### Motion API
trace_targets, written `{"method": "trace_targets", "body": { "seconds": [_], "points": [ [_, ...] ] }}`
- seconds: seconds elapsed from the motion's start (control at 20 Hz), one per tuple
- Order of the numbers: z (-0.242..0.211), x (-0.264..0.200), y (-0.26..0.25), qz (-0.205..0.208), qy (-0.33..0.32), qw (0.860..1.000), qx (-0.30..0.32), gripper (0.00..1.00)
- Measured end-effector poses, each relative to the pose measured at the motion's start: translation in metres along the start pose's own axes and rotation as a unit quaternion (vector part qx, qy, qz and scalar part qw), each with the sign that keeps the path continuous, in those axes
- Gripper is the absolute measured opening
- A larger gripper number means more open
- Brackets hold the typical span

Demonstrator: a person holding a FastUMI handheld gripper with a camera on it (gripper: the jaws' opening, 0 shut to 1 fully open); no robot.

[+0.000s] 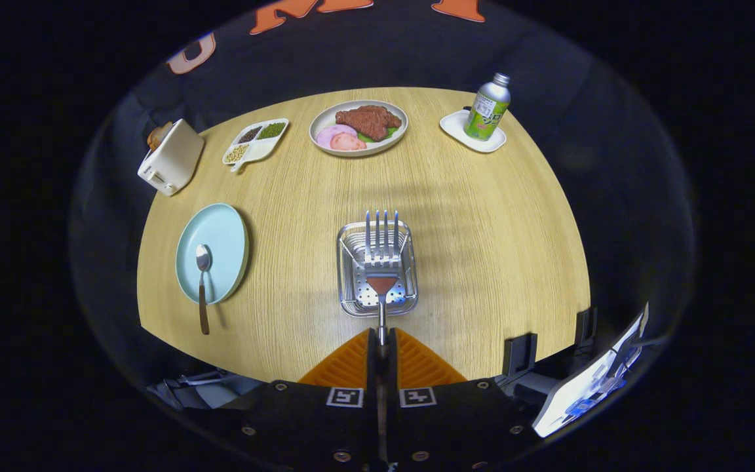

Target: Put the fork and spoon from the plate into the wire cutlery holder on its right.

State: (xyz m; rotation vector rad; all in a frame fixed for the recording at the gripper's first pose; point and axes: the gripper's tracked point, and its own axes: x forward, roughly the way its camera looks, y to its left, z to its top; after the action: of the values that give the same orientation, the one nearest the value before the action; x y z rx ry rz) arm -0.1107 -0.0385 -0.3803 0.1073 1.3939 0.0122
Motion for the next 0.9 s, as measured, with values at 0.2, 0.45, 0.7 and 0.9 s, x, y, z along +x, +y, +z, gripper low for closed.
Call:
{"method": "trace_targets", "body": {
  "seconds": [0.2, 0.45, 0.7, 0.9],
  "points": [
    [0.004, 0.004, -0.006, -0.001, -0.003, 1.0, -0.027, 0.07],
    [0.025, 0.004, -0.014, 0.012, -0.03, 0.999, -0.028, 0.1],
    [0.068, -0.02, -0.013, 0.05, -0.118, 0.991, -0.024, 0.14],
    [0.118, -0.048, -0.007, 0.072, -0.24, 0.968, -0.033, 0.43]
  ]
}}
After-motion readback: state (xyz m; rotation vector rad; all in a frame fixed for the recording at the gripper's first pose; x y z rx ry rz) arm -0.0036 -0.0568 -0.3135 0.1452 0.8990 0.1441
